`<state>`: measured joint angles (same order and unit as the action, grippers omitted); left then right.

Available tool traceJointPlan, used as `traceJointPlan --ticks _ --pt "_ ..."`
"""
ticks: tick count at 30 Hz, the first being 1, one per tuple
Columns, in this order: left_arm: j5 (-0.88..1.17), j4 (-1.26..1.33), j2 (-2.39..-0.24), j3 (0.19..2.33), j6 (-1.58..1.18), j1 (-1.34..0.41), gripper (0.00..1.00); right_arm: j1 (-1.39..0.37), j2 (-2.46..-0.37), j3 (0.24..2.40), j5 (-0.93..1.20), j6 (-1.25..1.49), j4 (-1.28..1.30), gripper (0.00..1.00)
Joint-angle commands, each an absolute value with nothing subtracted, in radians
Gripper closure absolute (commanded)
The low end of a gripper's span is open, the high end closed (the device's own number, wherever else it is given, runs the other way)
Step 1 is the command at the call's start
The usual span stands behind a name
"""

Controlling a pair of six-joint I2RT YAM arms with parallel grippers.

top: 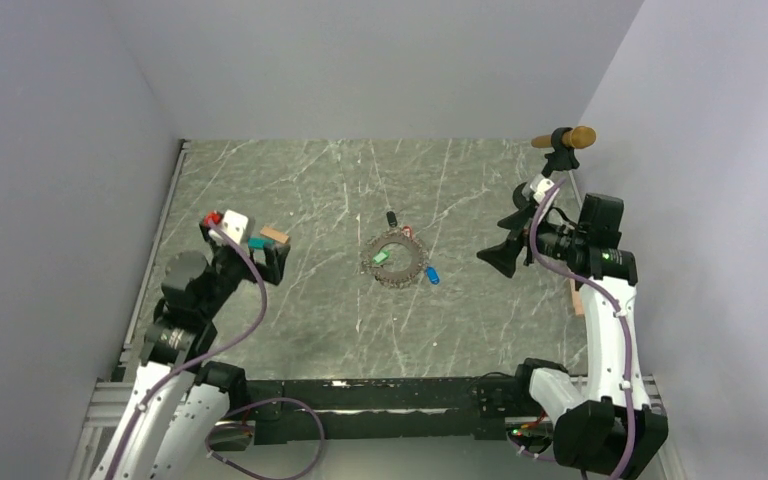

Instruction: Put the keys on the keyring

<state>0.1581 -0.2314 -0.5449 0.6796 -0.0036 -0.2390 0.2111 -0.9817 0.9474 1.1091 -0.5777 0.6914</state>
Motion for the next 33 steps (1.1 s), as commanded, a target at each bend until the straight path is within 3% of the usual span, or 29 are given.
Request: traceJointPlan --ticks 1,5,12,26,33 --pt "0.062 -0.271 -0.428 0.576 0.07 -0.242 0.01 0.256 -0.993 1.008 1.032 -0.408 0.618 0.0" --pt "0.072 -0.273 -0.391 0.583 0.072 -0.243 0.01 0.303 -1.002 1.066 1.01 -0.265 0.606 0.0" --pt "0.088 -0.279 -0.353 0.579 0.068 -0.244 0.0 0.314 -0.868 0.976 0.731 0.106 0.397 0.0" --pt "0.089 -0.282 -0.346 0.573 0.075 -0.245 0.01 0.326 -0.802 0.754 0.722 0.126 0.174 0.0" --pt "0.109 -0.275 -0.366 0.571 0.081 -0.245 0.01 0.328 -0.792 0.748 0.712 0.073 0.197 0.0"
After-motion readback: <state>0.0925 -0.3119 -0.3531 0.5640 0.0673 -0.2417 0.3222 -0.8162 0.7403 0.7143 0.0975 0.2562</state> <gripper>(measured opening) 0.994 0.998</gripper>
